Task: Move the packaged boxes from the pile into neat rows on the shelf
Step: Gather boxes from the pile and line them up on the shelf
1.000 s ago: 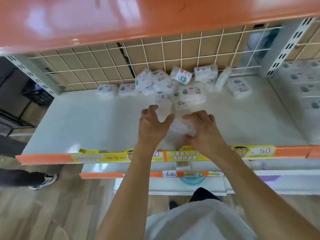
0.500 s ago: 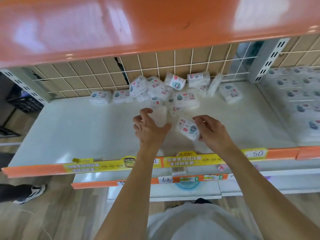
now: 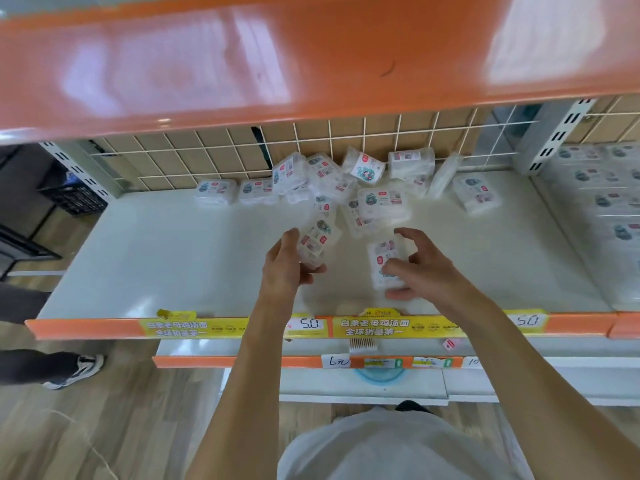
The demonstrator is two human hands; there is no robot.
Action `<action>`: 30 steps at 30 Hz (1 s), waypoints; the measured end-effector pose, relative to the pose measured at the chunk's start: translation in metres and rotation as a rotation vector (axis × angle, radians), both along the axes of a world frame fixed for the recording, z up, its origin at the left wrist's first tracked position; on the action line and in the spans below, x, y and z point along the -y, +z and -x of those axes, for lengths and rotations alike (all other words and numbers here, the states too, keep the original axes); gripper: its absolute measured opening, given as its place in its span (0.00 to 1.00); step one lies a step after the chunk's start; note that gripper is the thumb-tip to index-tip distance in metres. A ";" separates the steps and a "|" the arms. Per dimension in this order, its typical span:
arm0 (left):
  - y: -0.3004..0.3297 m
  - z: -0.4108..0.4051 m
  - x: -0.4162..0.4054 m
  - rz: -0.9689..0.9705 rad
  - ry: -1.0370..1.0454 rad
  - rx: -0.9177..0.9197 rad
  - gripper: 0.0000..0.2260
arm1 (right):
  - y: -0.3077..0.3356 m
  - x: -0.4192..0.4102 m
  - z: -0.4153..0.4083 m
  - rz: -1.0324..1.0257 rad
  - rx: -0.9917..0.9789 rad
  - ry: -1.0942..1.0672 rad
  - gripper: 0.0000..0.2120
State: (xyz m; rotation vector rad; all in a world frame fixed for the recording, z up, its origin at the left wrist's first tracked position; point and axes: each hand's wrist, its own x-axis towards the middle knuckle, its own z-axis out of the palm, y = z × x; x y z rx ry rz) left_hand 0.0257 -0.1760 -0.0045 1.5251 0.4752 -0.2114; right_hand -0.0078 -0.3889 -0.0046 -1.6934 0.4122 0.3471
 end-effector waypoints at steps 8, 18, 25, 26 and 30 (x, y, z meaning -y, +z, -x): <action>0.002 0.009 -0.007 0.094 -0.208 0.011 0.13 | 0.004 0.004 0.000 -0.096 0.040 -0.137 0.18; -0.002 0.009 -0.007 0.349 -0.238 0.022 0.22 | -0.002 0.018 0.004 -0.244 0.079 -0.230 0.20; -0.002 0.007 0.000 0.345 -0.263 0.044 0.23 | 0.002 0.024 0.004 -0.156 0.087 -0.197 0.17; -0.001 0.006 0.002 0.318 -0.236 0.040 0.21 | 0.002 0.025 0.004 -0.141 0.088 -0.200 0.17; -0.002 0.003 0.007 0.298 -0.178 0.008 0.21 | 0.004 0.033 0.007 -0.110 0.109 -0.213 0.16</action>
